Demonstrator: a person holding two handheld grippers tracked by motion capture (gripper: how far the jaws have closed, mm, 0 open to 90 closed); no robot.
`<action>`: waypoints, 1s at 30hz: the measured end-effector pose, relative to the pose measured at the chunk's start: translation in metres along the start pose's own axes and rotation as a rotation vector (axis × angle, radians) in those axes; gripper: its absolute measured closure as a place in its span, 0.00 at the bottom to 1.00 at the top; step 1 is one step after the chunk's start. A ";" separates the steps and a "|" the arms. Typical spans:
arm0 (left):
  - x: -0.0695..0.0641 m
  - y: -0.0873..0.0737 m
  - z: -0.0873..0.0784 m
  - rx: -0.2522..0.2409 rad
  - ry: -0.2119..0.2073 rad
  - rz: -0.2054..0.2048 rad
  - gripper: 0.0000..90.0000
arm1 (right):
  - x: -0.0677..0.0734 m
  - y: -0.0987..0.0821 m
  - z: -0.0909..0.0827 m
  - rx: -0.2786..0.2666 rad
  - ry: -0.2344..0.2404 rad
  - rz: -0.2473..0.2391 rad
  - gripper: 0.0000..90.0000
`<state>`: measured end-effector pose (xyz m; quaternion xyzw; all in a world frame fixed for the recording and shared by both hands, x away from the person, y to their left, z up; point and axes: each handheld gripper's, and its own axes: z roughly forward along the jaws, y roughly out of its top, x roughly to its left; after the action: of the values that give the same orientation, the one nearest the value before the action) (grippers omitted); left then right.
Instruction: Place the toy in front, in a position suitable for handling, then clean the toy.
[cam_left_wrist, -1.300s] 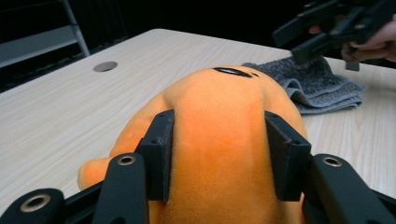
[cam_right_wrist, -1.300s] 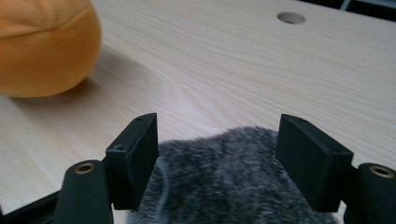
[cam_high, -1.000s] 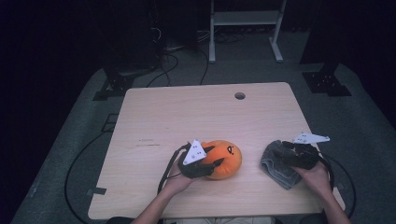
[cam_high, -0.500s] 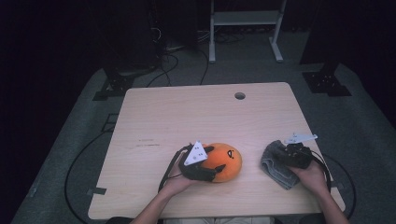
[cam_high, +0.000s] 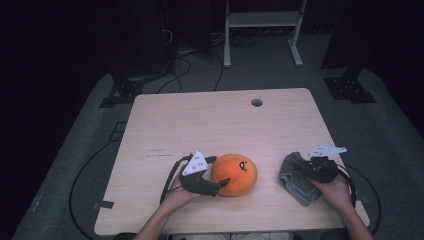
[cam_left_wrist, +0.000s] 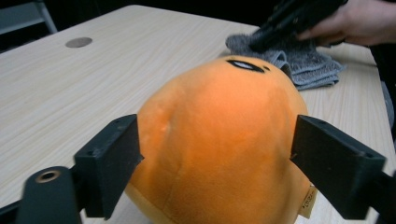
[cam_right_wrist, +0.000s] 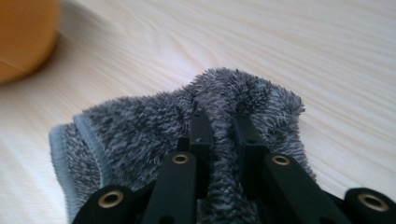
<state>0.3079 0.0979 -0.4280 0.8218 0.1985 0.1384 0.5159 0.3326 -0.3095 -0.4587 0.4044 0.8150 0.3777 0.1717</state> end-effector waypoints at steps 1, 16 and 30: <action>0.000 -0.001 0.002 0.009 0.005 0.003 0.20 | 0.001 0.001 -0.002 -0.014 0.003 -0.004 0.89; 0.000 -0.003 0.013 0.019 0.025 -0.001 0.31 | 0.074 0.041 -0.026 -0.269 0.325 -0.205 0.89; 0.000 -0.002 0.023 0.027 0.002 0.027 0.34 | 0.112 0.062 0.010 -0.195 0.277 -0.315 0.65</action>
<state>0.3171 0.0802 -0.4397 0.8311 0.1898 0.1433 0.5027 0.3022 -0.1921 -0.4156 0.1980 0.8436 0.4750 0.1534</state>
